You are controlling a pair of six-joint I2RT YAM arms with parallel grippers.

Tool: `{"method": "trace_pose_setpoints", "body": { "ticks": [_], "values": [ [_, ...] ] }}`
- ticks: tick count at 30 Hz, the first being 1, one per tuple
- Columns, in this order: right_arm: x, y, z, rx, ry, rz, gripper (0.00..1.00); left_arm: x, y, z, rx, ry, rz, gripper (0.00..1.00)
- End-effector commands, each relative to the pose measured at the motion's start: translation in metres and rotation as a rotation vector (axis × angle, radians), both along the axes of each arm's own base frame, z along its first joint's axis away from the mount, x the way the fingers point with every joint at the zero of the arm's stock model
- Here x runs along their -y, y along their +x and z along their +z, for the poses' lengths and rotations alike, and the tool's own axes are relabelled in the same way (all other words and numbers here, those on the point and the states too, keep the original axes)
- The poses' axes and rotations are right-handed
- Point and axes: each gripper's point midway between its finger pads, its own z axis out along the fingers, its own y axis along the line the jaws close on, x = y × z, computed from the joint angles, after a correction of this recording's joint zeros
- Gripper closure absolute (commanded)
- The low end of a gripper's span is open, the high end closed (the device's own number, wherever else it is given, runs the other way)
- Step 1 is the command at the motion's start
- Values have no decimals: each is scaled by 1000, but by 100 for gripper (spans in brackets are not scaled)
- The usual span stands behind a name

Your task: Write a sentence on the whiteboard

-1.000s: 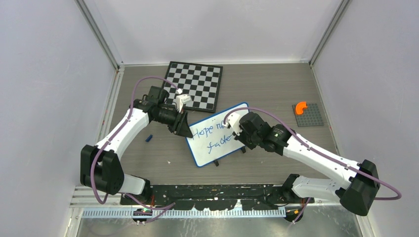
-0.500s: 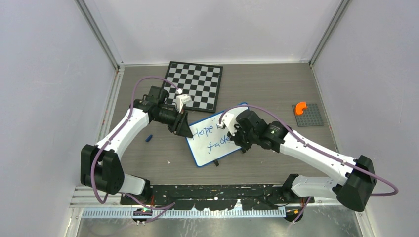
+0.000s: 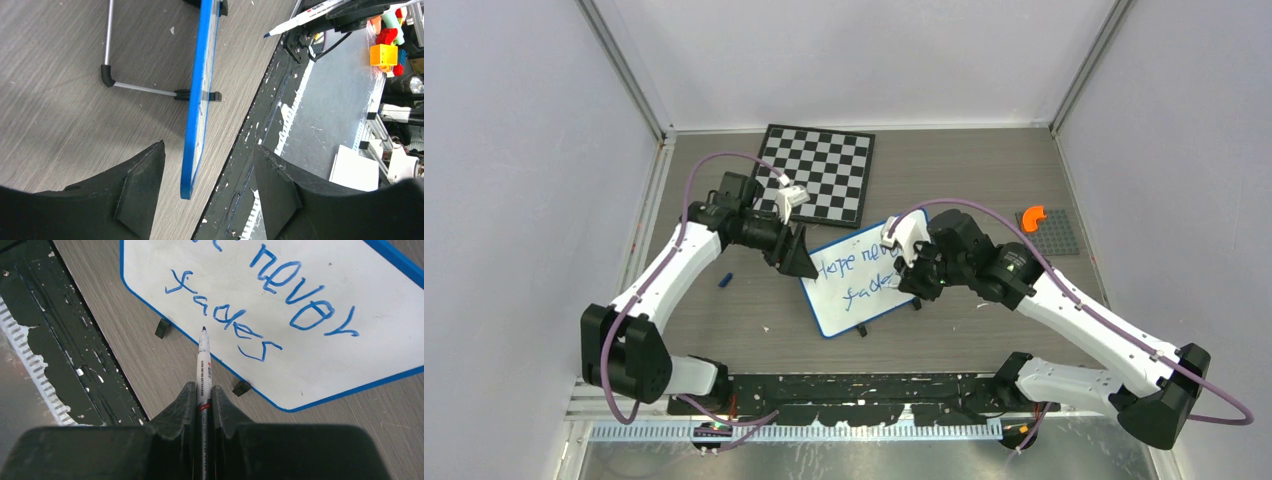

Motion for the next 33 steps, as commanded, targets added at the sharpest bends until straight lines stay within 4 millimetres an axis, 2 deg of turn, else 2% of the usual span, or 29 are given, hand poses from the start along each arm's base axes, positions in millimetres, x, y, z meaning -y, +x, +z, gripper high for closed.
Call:
{"method": "trace_pose_setpoints", "body": {
  "ticks": [1, 6, 8, 12, 22, 28, 33],
  "values": [
    [3, 4, 25, 0, 65, -40, 100, 3, 11, 43, 142, -66, 21, 33],
    [40, 17, 5, 57, -75, -146, 100, -6, 16, 48, 163, -69, 56, 32],
    [54, 16, -3, 71, -126, -170, 100, -6, 15, 46, 152, -70, 58, 32],
    [72, 16, -19, 83, -205, -197, 100, -4, 16, 42, 143, -76, 59, 33],
    [68, 45, -35, 128, -243, -287, 100, -8, 24, 33, 138, -35, 101, 33],
    [64, 54, -43, 143, -250, -296, 100, -17, 36, 26, 141, -8, 165, 33],
    [69, 55, -52, 137, -291, -302, 100, -29, 46, 20, 127, 17, 223, 33]
  ]
}}
